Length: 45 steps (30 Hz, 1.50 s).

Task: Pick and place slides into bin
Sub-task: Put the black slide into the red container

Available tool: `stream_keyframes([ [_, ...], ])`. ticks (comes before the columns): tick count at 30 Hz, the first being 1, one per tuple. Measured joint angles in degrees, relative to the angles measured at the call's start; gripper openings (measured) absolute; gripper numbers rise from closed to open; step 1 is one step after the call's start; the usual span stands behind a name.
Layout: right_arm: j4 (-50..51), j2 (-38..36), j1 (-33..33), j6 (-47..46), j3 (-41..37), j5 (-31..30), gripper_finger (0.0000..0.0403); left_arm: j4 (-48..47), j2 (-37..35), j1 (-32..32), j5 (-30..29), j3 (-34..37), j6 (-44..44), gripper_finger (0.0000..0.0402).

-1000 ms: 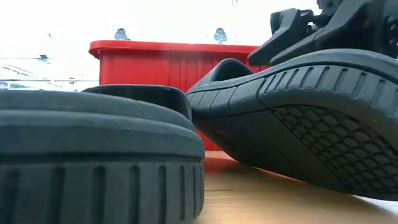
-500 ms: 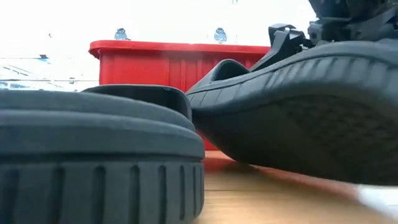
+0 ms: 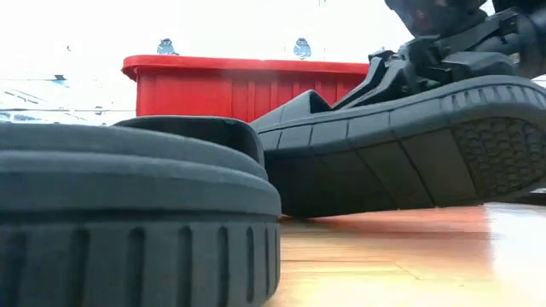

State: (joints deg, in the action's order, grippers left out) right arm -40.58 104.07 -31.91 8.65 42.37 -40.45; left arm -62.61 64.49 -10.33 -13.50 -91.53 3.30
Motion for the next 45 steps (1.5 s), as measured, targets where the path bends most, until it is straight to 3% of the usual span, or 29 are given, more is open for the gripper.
stream_keyframes([
  [2,0.02,0.0,0.4,-1.17,0.0,-0.03,0.0015,0.0,0.0,0.0,-0.02,0.0,0.21,0.0124],
  [10,0.35,-2.45,0.66,-4.33,1.67,-0.05,0.0004,-0.01,0.0,0.0,0.01,0.0,0.25,0.0124],
  [23,19.07,-18.55,-5.21,8.27,8.34,-0.89,0.0001,0.17,0.02,0.0,0.03,0.0,1.59,0.0124],
  [29,19.17,-25.78,-5.72,18.16,11.01,-2.18,0.0001,0.17,0.02,0.0,0.04,0.0,2.34,0.0124],
  [38,15.75,-35.14,-2.03,38.9,14.91,-23.28,0.0001,0.15,0.02,0.0,0.03,0.0,0.41,0.0124],
  [45,8.39,-38.95,11.46,51.77,14.91,-33.06,0.0,0.13,0.02,0.0,-1.93,0.0,-5.01,0.0124],
])
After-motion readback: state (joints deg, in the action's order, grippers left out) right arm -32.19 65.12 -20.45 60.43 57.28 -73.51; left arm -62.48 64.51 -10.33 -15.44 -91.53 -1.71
